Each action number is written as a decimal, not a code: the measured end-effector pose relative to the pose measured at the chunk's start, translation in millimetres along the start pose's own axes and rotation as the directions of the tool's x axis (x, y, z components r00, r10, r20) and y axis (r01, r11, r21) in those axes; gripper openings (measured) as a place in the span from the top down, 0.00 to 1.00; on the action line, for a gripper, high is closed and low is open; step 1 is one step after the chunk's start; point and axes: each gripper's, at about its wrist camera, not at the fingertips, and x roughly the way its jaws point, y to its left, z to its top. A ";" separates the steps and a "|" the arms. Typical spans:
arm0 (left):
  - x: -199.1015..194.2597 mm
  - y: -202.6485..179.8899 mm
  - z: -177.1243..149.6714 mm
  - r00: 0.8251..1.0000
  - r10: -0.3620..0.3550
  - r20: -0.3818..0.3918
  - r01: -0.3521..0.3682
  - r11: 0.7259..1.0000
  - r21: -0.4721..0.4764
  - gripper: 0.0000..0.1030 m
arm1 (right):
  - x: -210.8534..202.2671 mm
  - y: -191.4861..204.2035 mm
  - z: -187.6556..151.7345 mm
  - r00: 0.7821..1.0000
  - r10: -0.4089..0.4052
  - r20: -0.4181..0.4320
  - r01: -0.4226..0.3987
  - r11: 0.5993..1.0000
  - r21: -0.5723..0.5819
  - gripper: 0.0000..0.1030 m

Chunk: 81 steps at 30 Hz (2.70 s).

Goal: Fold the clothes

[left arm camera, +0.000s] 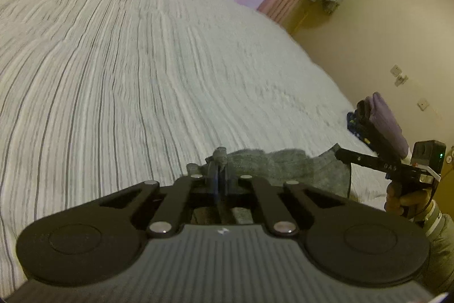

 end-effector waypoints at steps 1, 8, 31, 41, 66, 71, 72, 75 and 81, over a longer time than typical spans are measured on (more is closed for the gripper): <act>-3.8 0.7 0.1 1.000 -0.006 0.023 0.006 1.000 -0.001 0.99 | -3.1 -0.7 0.8 1.000 0.001 0.014 -0.001 1.000 0.006 1.00; -15.8 5.6 4.8 0.992 -0.021 0.123 0.022 1.000 -0.004 1.00 | -9.9 -3.4 4.0 0.997 -0.001 0.073 -0.001 0.999 0.035 1.00; -79.0 8.2 -77.4 0.993 0.076 0.095 -0.039 0.939 -0.341 0.70 | -79.7 5.6 -79.2 0.999 -0.029 0.037 0.011 0.906 0.423 0.37; -69.7 1.8 -120.3 0.993 0.027 0.114 0.020 0.919 -0.394 0.77 | -75.4 13.7 -117.4 0.999 0.048 0.025 -0.053 0.857 0.513 0.68; -101.1 -79.2 -92.9 0.981 0.149 0.125 -0.153 0.988 0.025 0.87 | -106.5 95.4 -94.3 0.977 -0.204 0.063 0.200 0.978 0.066 0.52; -42.4 -109.9 -96.1 0.983 0.173 0.057 -0.180 0.968 0.176 0.93 | -61.1 133.6 -107.2 0.985 -0.172 0.011 0.171 0.976 -0.132 0.83; -34.8 -110.7 -99.8 0.980 0.194 0.050 -0.200 0.960 0.194 0.93 | -52.3 137.2 -111.3 0.985 -0.172 -0.001 0.170 0.973 -0.157 0.83; -21.8 -101.7 -110.8 0.971 0.237 0.039 -0.240 0.942 0.233 0.91 | -34.9 130.8 -130.2 0.967 -0.251 -0.036 0.235 0.941 -0.244 0.83; -30.0 -76.0 -107.3 0.968 0.244 0.054 -0.250 0.949 0.193 0.97 | -52.3 101.8 -135.3 0.952 -0.301 -0.052 0.285 0.937 -0.201 0.83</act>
